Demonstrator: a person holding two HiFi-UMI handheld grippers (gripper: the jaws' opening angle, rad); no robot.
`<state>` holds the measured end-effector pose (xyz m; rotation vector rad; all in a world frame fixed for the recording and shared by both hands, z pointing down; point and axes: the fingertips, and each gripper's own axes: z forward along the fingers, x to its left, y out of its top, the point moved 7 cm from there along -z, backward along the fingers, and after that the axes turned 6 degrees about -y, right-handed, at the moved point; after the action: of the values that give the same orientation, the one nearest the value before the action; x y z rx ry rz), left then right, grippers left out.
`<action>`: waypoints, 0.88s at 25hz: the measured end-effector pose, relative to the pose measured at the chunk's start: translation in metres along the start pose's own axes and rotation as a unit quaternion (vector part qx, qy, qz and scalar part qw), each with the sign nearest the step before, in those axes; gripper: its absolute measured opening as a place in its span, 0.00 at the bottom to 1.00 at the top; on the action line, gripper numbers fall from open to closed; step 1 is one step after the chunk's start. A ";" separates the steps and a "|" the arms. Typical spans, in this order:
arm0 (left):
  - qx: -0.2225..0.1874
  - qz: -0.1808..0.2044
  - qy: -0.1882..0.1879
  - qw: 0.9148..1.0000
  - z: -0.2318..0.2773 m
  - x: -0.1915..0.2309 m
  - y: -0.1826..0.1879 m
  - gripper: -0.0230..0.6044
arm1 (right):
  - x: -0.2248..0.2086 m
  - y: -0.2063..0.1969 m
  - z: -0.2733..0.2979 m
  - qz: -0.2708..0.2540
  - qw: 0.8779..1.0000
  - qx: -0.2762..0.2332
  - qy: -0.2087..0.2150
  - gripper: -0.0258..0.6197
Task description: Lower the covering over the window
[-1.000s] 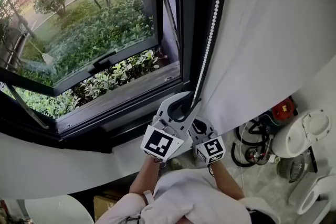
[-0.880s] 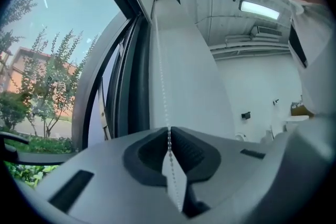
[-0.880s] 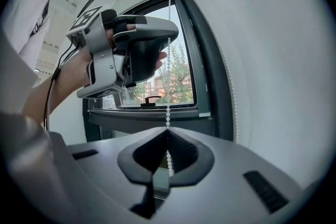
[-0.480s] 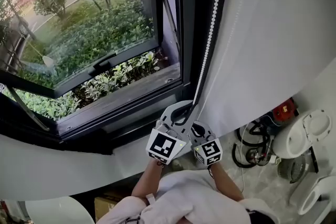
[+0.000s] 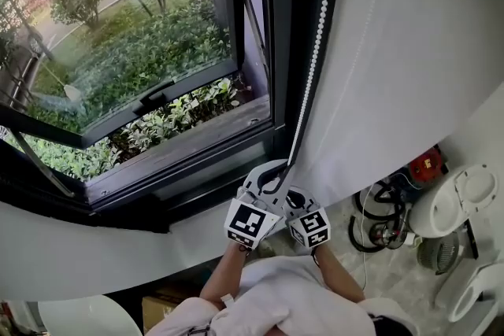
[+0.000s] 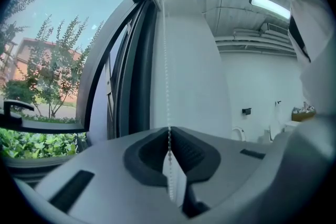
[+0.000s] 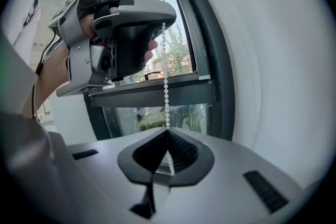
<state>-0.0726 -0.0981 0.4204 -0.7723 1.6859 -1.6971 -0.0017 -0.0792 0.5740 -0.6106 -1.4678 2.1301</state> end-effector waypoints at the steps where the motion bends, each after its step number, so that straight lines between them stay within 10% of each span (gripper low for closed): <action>1: 0.001 -0.003 0.001 1.000 0.000 -0.001 -0.003 0.07 | 0.000 -0.002 0.000 0.001 1.000 0.004 0.000 0.03; 18: 0.036 -0.023 0.004 0.999 -0.003 -0.016 -0.049 0.07 | 0.003 -0.043 0.002 -0.037 0.996 0.084 -0.001 0.04; 22: 0.046 -0.023 0.006 0.999 -0.004 -0.018 -0.060 0.07 | 0.008 -0.041 -0.004 -0.051 0.995 0.084 0.009 0.18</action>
<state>-0.0655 -0.0820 0.4804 -0.7647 1.5980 -1.8010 -0.0003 -0.0586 0.6104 -0.4826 -1.2662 2.1347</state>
